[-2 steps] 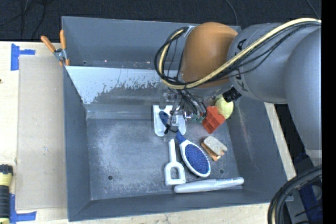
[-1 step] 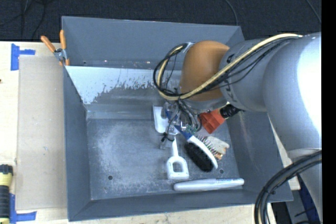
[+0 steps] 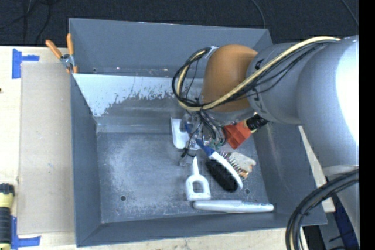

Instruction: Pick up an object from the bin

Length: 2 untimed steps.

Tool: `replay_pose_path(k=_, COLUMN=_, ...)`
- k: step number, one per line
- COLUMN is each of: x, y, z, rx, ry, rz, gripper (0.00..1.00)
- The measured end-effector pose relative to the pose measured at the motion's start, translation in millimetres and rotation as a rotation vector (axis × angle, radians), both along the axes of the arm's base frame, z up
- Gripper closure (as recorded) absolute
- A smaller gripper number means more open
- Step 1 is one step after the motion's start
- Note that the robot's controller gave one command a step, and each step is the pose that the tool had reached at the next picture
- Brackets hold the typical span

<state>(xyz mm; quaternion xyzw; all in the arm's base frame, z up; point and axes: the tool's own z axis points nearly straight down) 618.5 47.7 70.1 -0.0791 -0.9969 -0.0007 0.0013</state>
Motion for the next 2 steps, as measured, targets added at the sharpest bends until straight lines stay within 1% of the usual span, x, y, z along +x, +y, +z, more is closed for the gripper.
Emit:
replay_pose_path(k=1, x=1.2, y=1.6, z=-3.6, rx=0.000, ry=0.003, rz=-0.026, gripper=0.00)
replay_pose_path(k=2, x=0.0, y=1.2, z=-0.5, rx=0.001, ry=0.002, rz=-0.001, gripper=1.00)
